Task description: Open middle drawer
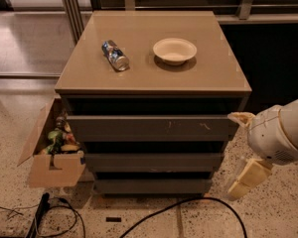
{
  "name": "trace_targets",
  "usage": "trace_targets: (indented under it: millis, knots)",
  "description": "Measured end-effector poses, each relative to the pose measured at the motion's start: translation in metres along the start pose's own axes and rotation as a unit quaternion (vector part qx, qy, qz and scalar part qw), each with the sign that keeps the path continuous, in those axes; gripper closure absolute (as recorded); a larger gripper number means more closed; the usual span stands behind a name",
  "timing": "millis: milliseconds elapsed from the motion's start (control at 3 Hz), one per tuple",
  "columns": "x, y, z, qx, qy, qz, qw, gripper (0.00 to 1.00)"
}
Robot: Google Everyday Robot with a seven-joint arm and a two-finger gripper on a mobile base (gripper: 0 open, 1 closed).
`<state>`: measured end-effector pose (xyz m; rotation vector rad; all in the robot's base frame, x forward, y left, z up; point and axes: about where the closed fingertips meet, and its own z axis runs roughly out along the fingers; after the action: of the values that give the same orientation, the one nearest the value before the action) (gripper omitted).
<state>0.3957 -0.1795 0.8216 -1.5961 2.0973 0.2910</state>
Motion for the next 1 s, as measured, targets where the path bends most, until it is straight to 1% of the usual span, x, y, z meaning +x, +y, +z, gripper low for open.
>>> trace_targets:
  millis: [333, 667, 1000]
  knots:
    - [-0.003, 0.001, 0.012, -0.003, -0.007, 0.000, 1.0000, 0.00]
    - [-0.002, 0.008, 0.059, -0.024, -0.021, -0.003, 0.9995, 0.00]
    - [0.016, 0.002, 0.136, -0.016, -0.026, -0.006, 0.9995, 0.00]
